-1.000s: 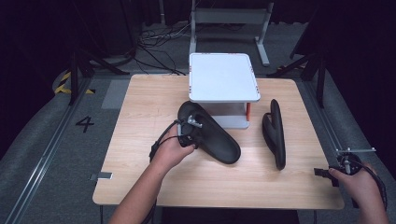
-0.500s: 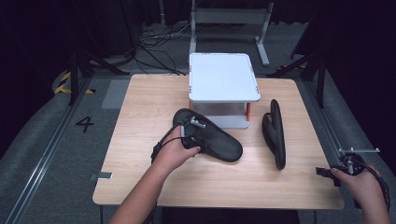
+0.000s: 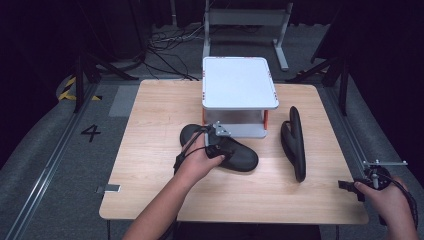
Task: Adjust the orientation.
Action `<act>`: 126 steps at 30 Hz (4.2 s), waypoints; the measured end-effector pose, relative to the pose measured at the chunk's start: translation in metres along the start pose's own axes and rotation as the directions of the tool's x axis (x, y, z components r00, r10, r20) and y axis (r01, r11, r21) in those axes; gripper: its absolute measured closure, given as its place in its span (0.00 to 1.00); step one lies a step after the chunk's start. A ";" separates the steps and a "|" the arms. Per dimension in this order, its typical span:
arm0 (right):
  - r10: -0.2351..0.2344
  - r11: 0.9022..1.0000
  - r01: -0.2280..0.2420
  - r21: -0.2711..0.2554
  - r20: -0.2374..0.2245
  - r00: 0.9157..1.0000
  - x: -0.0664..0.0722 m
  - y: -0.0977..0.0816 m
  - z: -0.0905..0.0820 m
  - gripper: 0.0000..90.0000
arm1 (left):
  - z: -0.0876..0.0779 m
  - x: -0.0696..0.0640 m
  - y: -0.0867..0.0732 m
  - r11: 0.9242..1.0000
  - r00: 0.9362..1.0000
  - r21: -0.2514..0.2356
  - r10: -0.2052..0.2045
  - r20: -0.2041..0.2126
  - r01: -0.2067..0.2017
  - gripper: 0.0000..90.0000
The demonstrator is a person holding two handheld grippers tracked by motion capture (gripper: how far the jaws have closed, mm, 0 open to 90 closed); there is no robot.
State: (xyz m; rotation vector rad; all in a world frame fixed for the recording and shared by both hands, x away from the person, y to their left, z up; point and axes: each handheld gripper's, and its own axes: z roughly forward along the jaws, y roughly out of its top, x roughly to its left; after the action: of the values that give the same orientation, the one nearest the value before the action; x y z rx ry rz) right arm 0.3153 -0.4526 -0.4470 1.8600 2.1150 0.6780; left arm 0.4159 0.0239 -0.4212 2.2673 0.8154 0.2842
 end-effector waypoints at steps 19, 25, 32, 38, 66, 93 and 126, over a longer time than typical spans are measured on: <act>-0.041 0.999 0.041 -0.017 -0.018 0.999 0.007 0.012 0.004 0.35 | -0.014 -0.004 -0.021 0.990 1.000 0.141 0.010 0.025 -0.013 0.71; -0.087 0.996 0.087 -0.012 -0.047 0.995 0.018 0.028 0.014 0.35 | -0.039 0.000 -0.038 0.987 0.999 0.154 -0.042 0.011 0.039 0.71; -0.141 0.990 0.140 -0.009 -0.090 0.986 0.035 0.049 0.027 0.35 | -0.063 0.003 -0.053 0.984 0.994 0.143 -0.105 0.001 0.104 0.68; -0.146 0.989 0.143 -0.035 -0.092 0.985 0.034 0.059 0.025 0.35 | -0.072 0.008 -0.058 0.986 0.985 0.026 -0.165 -0.051 0.167 0.41; -0.091 0.996 0.091 -0.013 -0.055 0.994 0.019 0.034 0.016 0.35 | -0.047 0.026 -0.047 0.963 0.963 0.064 -0.258 -0.082 0.263 0.58; -0.092 0.995 0.091 -0.028 -0.047 0.995 0.018 0.029 0.012 0.36 | -0.038 -0.001 -0.031 0.982 0.982 0.078 -0.175 0.069 0.170 0.50; -0.248 0.925 0.209 -0.317 -0.088 0.965 0.068 0.055 -0.024 0.47 | -0.106 0.068 -0.072 0.974 0.969 0.099 -0.186 -0.162 0.204 0.35</act>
State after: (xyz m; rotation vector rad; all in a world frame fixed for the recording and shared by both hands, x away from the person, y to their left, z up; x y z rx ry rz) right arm 0.3406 -0.3855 -0.3914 1.4138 2.1134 1.0220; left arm 0.3907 0.1648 -0.3948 2.2701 1.1536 0.3283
